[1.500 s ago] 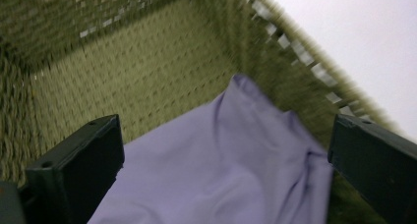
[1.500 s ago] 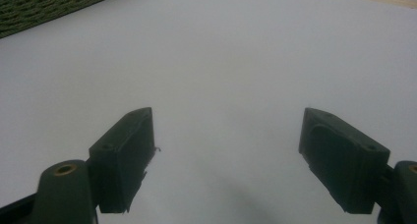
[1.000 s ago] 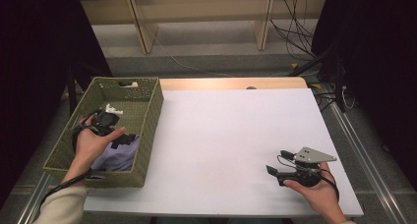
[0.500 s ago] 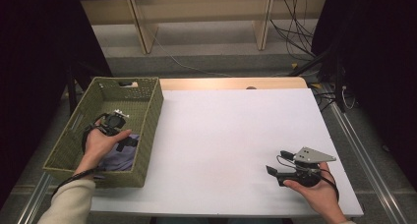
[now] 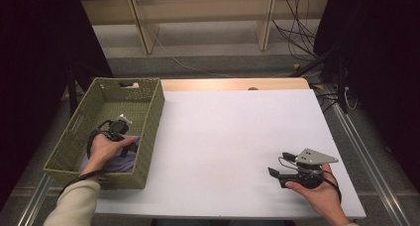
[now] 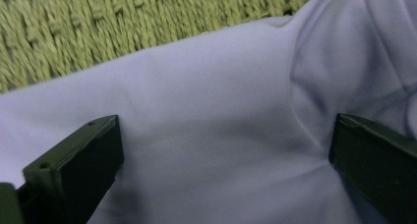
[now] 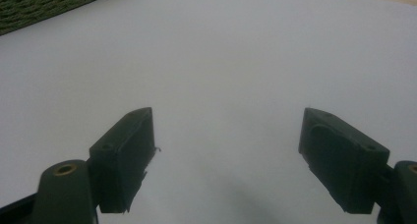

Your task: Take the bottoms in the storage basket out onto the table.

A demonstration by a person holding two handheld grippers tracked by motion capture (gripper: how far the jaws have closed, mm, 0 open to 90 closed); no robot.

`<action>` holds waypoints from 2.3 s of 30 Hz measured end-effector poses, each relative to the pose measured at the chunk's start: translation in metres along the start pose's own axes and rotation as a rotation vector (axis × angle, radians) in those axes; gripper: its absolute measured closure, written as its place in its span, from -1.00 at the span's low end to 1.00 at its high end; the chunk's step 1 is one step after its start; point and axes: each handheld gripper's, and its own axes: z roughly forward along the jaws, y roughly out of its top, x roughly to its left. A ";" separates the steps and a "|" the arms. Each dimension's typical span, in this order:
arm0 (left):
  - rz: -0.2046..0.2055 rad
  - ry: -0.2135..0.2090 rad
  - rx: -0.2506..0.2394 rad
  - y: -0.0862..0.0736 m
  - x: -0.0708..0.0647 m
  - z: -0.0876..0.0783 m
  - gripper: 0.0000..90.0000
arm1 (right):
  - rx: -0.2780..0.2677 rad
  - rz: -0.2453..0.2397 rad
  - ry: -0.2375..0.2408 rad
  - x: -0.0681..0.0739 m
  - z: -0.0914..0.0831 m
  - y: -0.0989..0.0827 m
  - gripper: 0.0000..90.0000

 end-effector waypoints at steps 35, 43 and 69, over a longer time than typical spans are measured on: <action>-0.092 0.040 0.003 -0.004 0.008 -0.014 0.73 | 0.011 -0.004 -0.015 0.000 -0.001 0.000 -0.47; -0.080 -0.019 -0.056 -0.012 0.013 -0.016 0.89 | 0.012 -0.005 -0.015 -0.001 0.000 0.000 -0.46; -0.138 0.001 -0.482 -0.025 0.000 -0.060 0.90 | -0.011 0.000 -0.005 -0.002 -0.001 0.001 -0.43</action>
